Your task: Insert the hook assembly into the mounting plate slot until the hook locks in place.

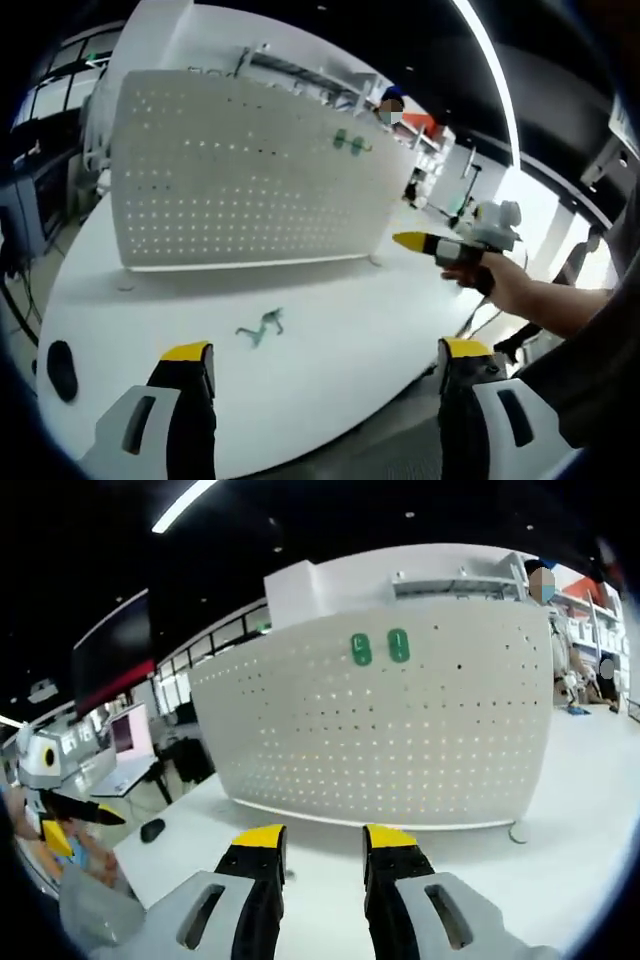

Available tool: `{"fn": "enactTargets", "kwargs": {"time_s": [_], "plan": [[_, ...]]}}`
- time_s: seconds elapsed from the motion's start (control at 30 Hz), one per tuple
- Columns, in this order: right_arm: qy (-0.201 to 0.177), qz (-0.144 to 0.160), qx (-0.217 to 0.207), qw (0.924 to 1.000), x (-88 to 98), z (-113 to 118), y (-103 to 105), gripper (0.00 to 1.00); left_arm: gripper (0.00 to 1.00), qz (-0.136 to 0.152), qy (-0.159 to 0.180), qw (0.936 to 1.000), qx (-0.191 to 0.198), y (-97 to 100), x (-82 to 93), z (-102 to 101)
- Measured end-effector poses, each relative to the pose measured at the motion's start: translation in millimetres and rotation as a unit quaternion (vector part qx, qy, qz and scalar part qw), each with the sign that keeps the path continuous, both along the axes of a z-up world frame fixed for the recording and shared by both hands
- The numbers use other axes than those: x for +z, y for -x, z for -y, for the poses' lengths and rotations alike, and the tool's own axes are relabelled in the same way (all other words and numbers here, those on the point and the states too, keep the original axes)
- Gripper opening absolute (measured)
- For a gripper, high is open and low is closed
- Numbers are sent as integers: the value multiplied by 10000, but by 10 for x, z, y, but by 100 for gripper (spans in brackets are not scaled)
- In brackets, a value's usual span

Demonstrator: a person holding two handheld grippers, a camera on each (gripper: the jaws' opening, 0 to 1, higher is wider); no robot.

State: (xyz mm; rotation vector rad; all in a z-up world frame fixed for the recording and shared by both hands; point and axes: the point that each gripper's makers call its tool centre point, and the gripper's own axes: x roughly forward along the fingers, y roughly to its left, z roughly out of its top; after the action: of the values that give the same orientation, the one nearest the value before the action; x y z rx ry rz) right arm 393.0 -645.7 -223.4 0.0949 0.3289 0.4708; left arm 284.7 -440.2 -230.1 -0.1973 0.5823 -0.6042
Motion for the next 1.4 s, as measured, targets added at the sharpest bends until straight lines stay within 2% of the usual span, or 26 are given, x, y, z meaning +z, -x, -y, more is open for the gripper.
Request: {"fn": "enactTargets", "kwargs": {"time_s": [0.3,0.7,0.97,1.4], "plan": [[68,-294,325,9990,-248,-159,386,29,94,-96,-6,9999,-70,73,-87,68],[-65,-741,480,9961,-587,-252,715,29,94,-163,-164,9992,-334,117,-155,175],[161,-823,685,9941,-676,-295,726,29,94,-260,-181,9988,-376,109,-224,190],[614,-897,1314,9854,-843,-595,650,29,93,-371,-168,9987,-313,38,-287,96]]}}
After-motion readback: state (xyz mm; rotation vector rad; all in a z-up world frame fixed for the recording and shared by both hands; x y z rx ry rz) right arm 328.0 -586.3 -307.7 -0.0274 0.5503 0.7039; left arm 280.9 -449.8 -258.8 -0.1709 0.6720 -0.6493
